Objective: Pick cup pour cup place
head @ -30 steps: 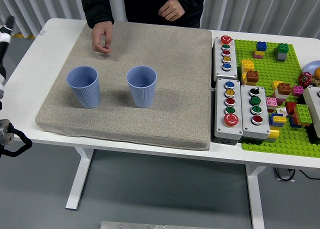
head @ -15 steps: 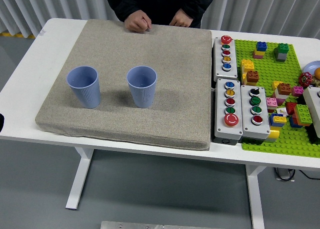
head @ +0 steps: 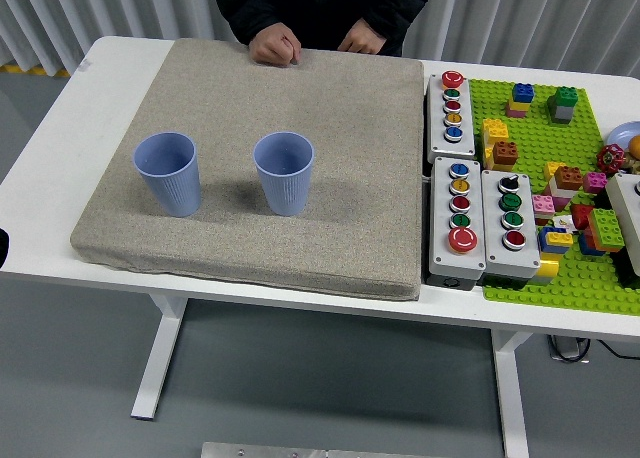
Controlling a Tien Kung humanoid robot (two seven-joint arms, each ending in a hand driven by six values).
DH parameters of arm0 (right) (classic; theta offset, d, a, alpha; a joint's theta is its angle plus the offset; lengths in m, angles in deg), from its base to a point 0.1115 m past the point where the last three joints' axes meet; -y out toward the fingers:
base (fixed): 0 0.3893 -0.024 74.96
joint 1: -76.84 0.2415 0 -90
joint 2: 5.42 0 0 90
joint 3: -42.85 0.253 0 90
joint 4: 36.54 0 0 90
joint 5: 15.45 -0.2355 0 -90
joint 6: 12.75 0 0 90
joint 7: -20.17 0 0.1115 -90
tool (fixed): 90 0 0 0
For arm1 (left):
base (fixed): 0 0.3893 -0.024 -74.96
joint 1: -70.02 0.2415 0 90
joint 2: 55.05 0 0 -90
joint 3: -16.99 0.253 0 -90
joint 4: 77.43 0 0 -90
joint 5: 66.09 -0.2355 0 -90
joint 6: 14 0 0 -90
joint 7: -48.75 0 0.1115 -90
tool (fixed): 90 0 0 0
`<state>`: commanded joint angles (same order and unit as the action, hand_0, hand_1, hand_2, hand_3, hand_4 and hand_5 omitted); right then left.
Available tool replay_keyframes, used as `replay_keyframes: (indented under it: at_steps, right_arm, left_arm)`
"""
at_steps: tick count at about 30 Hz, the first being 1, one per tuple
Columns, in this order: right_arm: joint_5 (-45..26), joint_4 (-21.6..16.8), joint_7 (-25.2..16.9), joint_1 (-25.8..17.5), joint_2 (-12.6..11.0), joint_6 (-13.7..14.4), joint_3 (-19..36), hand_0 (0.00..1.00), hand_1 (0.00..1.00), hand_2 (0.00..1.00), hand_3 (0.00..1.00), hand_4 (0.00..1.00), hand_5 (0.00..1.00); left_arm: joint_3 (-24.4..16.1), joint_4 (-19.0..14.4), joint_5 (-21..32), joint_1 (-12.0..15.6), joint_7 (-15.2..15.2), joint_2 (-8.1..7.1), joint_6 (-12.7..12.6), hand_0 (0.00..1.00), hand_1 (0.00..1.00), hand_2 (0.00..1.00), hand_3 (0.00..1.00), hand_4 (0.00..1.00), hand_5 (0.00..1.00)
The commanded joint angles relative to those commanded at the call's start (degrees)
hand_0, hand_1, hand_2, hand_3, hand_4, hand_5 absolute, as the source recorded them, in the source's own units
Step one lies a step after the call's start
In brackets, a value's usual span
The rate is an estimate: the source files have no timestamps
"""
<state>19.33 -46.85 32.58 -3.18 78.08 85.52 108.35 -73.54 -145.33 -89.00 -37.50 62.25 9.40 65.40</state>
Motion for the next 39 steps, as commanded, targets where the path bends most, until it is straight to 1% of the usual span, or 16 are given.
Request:
replay_keyframes:
  at_steps: [8,9,17,31,38,39]
  right_arm:
    - [0.08,0.00,0.02,0.15,0.02,0.02,0.17,0.721,0.686,0.735,0.699,0.324,0.296]
    - [0.06,0.00,0.01,0.18,0.02,0.02,0.18,0.721,0.687,0.734,0.699,0.325,0.297]
    - [-0.19,0.00,-0.04,0.24,0.00,0.01,0.03,0.721,0.686,0.734,0.699,0.324,0.298]
    - [-0.05,0.00,-0.10,0.16,0.11,0.14,0.32,0.721,0.686,0.734,0.699,0.324,0.299]
    - [-0.25,0.00,-0.10,-0.04,0.15,0.19,0.09,0.721,0.687,0.734,0.699,0.325,0.299]
    - [-0.23,0.00,-0.08,-0.08,0.15,0.19,0.08,0.721,0.687,0.735,0.699,0.324,0.299]
  left_arm:
    - [-0.46,-0.33,0.61,0.03,0.35,0.09,0.38,0.774,0.766,0.866,0.879,0.869,0.998]
    - [-0.53,-0.41,0.60,0.01,0.36,0.08,0.41,0.772,0.765,0.865,0.889,0.844,0.998]
    - [-0.71,-0.47,0.78,-0.12,0.68,0.19,0.77,0.772,0.765,0.865,0.894,0.831,0.998]
    - [-1.02,-0.58,-0.10,-0.01,0.60,0.17,0.32,0.772,0.765,0.867,0.895,0.838,0.998]
    - [-0.68,-0.79,0.02,0.14,0.73,0.18,0.60,0.772,0.765,0.867,0.899,0.827,0.998]
    - [-0.66,-0.81,0.01,0.17,0.72,0.17,0.62,0.771,0.764,0.865,0.900,0.769,0.998]
